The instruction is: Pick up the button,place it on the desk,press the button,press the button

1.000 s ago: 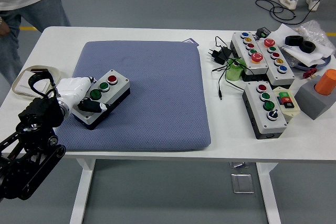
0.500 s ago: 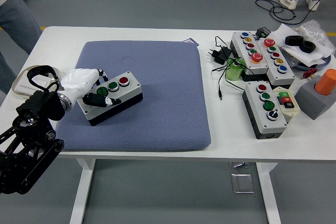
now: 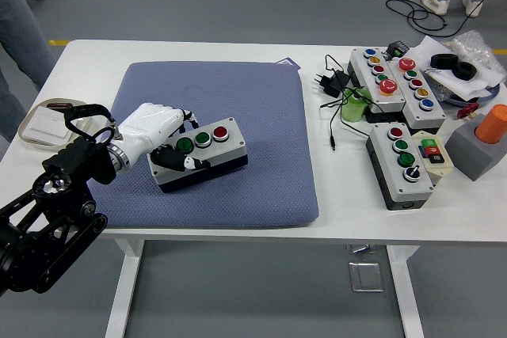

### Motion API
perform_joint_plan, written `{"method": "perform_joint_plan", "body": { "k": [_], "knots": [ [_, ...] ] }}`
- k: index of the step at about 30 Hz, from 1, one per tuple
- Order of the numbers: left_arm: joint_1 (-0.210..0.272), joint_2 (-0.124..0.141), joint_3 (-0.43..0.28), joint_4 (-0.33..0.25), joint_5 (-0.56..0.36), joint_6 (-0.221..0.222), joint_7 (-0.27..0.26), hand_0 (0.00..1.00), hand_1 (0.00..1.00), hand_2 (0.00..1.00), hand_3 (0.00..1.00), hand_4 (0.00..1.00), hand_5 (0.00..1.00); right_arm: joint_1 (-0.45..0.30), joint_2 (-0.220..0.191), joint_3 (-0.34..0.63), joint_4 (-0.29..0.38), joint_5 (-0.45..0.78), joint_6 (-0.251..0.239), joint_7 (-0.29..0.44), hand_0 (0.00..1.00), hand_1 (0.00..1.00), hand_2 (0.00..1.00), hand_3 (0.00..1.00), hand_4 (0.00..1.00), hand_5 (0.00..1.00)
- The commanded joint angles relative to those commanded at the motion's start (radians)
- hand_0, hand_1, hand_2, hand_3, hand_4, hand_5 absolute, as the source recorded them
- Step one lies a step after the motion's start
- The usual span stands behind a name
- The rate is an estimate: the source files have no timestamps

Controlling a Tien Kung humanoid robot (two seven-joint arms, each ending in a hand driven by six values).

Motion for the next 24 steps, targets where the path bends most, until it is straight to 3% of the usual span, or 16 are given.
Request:
{"method": "perform_joint_plan", "body": {
  "k": [6, 11, 16, 24],
  "knots": [
    [-0.040, 0.006, 0.032, 0.007, 0.000, 0.014, -0.082, 0.386, 0.394, 0.385, 0.504, 0.636, 0.002, 0.000, 0.000, 0.000, 0.000, -0.002, 0.000, -0.001, 0.675, 0.629, 0.657, 0.595, 0.300, 0.086],
    [-0.096, 0.029, 0.100, 0.053, 0.000, 0.013, -0.138, 0.383, 0.393, 0.389, 0.503, 0.619, 0.002, 0.002, 0.000, 0.000, 0.000, -0.004, -0.001, -0.002, 0.675, 0.629, 0.657, 0.595, 0.300, 0.088],
    [-0.137, 0.046, 0.144, 0.092, 0.000, 0.018, -0.159, 0.384, 0.393, 0.390, 0.504, 0.611, 0.002, 0.003, 0.000, -0.004, 0.000, 0.000, -0.002, -0.002, 0.675, 0.628, 0.655, 0.595, 0.300, 0.087],
    [-0.163, 0.048, 0.167, 0.120, 0.000, 0.004, -0.166, 0.386, 0.396, 0.390, 0.505, 0.604, 0.002, 0.006, -0.001, -0.008, 0.000, 0.002, -0.002, -0.003, 0.675, 0.628, 0.656, 0.594, 0.300, 0.089]
  ]
}}
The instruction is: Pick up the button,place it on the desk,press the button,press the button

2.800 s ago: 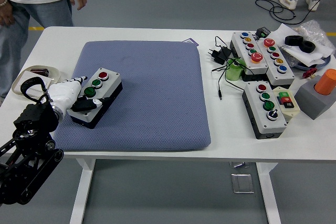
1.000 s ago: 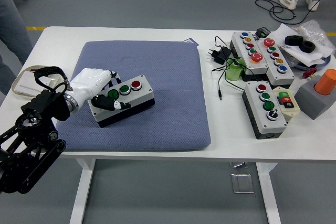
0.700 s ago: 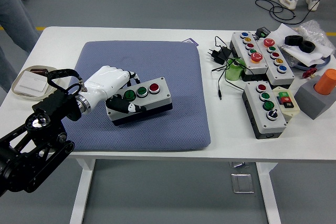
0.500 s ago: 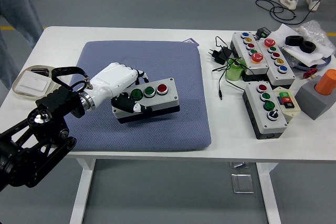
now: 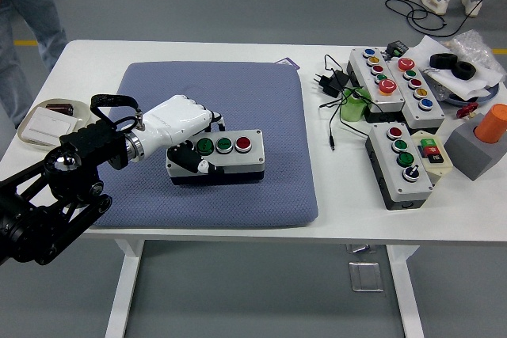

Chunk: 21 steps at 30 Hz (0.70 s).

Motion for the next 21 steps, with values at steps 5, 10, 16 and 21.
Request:
{"method": "perform_joint_plan", "body": {
  "k": [5, 10, 16, 21],
  "knots": [
    [-0.002, 0.004, 0.012, 0.012, 0.000, -0.016, -0.007, 0.395, 0.409, 0.394, 0.518, 0.598, 0.002, 0.000, -0.001, -0.006, 0.000, 0.005, 0.001, 0.001, 0.675, 0.628, 0.655, 0.595, 0.300, 0.089],
    [-0.002, 0.004, 0.008, 0.012, 0.000, -0.021, -0.011, 0.429, 0.499, 0.528, 0.652, 0.581, 0.002, 0.000, -0.001, -0.006, 0.000, 0.005, 0.001, 0.001, 0.675, 0.627, 0.655, 0.594, 0.299, 0.088],
    [-0.006, 0.005, -0.002, 0.013, 0.000, -0.035, -0.017, 0.477, 0.623, 0.712, 0.766, 0.704, 0.034, 0.001, -0.001, -0.008, 0.000, 0.006, 0.001, 0.001, 0.675, 0.627, 0.655, 0.594, 0.299, 0.089],
    [-0.005, 0.005, -0.003, 0.014, 0.000, -0.047, -0.017, 0.567, 0.755, 0.847, 0.885, 0.998, 0.501, 0.002, -0.002, -0.013, 0.000, 0.007, 0.002, 0.001, 0.674, 0.626, 0.654, 0.594, 0.300, 0.087]
  ]
}}
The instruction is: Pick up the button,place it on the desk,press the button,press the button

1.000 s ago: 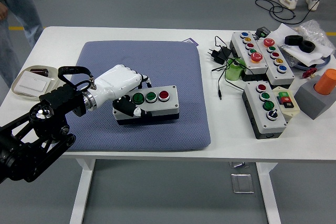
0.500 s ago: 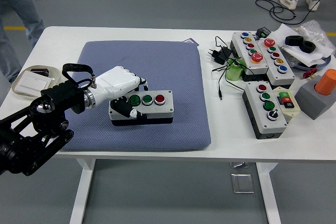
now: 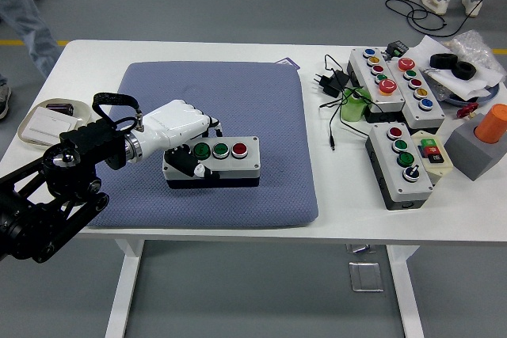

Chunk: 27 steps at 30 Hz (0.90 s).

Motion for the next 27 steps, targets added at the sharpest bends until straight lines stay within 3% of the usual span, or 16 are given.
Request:
{"method": "perform_joint_plan", "body": {
  "k": [5, 6, 10, 13, 17, 18, 23, 24, 27],
  "knots": [
    [0.002, -0.002, -0.002, 0.007, 0.000, 0.001, -0.001, 0.567, 0.755, 0.847, 0.885, 0.998, 0.501, 0.000, 0.000, -0.001, 0.000, 0.001, 0.000, 0.000, 0.674, 0.626, 0.654, 0.594, 0.300, 0.087],
    [0.004, -0.001, -0.005, 0.005, 0.000, 0.001, -0.001, 0.724, 0.858, 0.949, 0.955, 0.998, 0.591, 0.000, 0.000, -0.001, 0.000, 0.000, 0.000, 0.000, 0.674, 0.625, 0.655, 0.594, 0.299, 0.087],
    [0.019, 0.000, -0.037, -0.021, 0.000, -0.007, 0.001, 0.724, 0.858, 0.949, 0.955, 0.998, 0.591, -0.001, 0.000, -0.001, 0.000, 0.002, 0.000, 0.001, 0.674, 0.625, 0.655, 0.594, 0.299, 0.087],
    [0.044, 0.004, -0.083, -0.069, 0.000, -0.031, 0.004, 0.766, 0.887, 0.972, 0.968, 0.998, 0.605, -0.001, 0.000, -0.001, 0.000, 0.002, 0.000, 0.001, 0.674, 0.625, 0.653, 0.594, 0.299, 0.086],
    [0.112, 0.007, -0.195, -0.185, 0.000, -0.047, 0.024, 0.766, 0.887, 0.972, 0.968, 0.998, 0.605, -0.002, 0.000, 0.000, 0.000, 0.003, 0.000, 0.002, 0.674, 0.625, 0.653, 0.594, 0.299, 0.086],
    [0.123, 0.008, -0.218, -0.210, 0.000, -0.042, 0.033, 0.602, 0.654, 0.726, 0.946, 0.961, 0.615, -0.002, 0.000, 0.001, 0.000, 0.003, 0.000, 0.002, 0.674, 0.625, 0.652, 0.594, 0.299, 0.083],
    [0.190, 0.014, -0.295, -0.321, 0.000, 0.071, 0.103, 0.602, 0.654, 0.726, 0.946, 0.961, 0.615, -0.004, -0.001, 0.009, 0.000, -0.009, 0.003, -0.001, 0.674, 0.625, 0.652, 0.594, 0.299, 0.083],
    [0.207, 0.016, -0.310, -0.348, 0.000, 0.089, 0.112, 0.142, 0.099, 0.125, 0.839, 0.527, 0.153, -0.005, -0.001, 0.009, 0.000, -0.008, 0.004, -0.001, 0.675, 0.625, 0.653, 0.595, 0.299, 0.083],
    [0.229, 0.020, -0.325, -0.387, -0.004, 0.081, 0.129, 0.142, 0.099, 0.125, 0.839, 0.527, 0.153, -0.007, 0.000, 0.012, 0.000, -0.011, 0.003, -0.003, 0.675, 0.625, 0.653, 0.595, 0.299, 0.083]
  ]
}}
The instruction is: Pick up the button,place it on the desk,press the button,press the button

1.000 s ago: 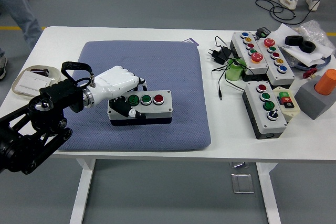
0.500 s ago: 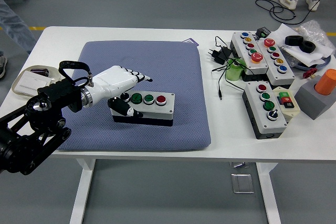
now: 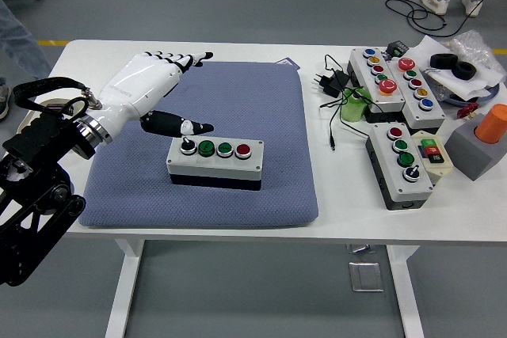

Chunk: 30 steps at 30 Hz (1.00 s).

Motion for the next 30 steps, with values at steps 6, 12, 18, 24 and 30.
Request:
{"method": "perform_joint_plan", "body": {
  "k": [6, 12, 18, 24, 30],
  "knots": [
    [0.026, 0.008, 0.014, -0.040, -0.053, -0.124, 0.033, 0.024, 0.002, 0.041, 0.732, 0.406, 0.002, -0.007, 0.001, 0.015, 0.000, -0.019, -0.001, -0.005, 0.674, 0.625, 0.652, 0.594, 0.299, 0.082],
    [0.038, 0.016, 0.044, -0.075, -0.102, -0.261, 0.074, 0.019, 0.002, 0.011, 0.762, 0.289, 0.002, -0.013, 0.002, 0.019, 0.000, -0.027, -0.001, -0.008, 0.674, 0.625, 0.652, 0.594, 0.298, 0.082],
    [0.035, 0.019, 0.071, -0.086, -0.131, -0.332, 0.090, 0.020, 0.002, 0.002, 0.765, 0.232, 0.002, -0.011, 0.002, 0.020, 0.000, -0.028, -0.002, -0.007, 0.671, 0.624, 0.652, 0.594, 0.298, 0.083],
    [0.024, 0.013, 0.084, -0.079, -0.132, -0.328, 0.093, 0.019, 0.002, 0.002, 0.773, 0.244, 0.002, -0.008, 0.002, 0.022, 0.000, -0.026, -0.003, -0.006, 0.672, 0.624, 0.652, 0.594, 0.298, 0.083],
    [0.006, 0.002, 0.100, -0.057, -0.131, -0.334, 0.103, 0.023, 0.002, 0.002, 0.781, 0.250, 0.002, -0.005, 0.003, 0.022, 0.000, -0.024, -0.003, -0.005, 0.674, 0.624, 0.652, 0.594, 0.298, 0.084]
  ]
}}
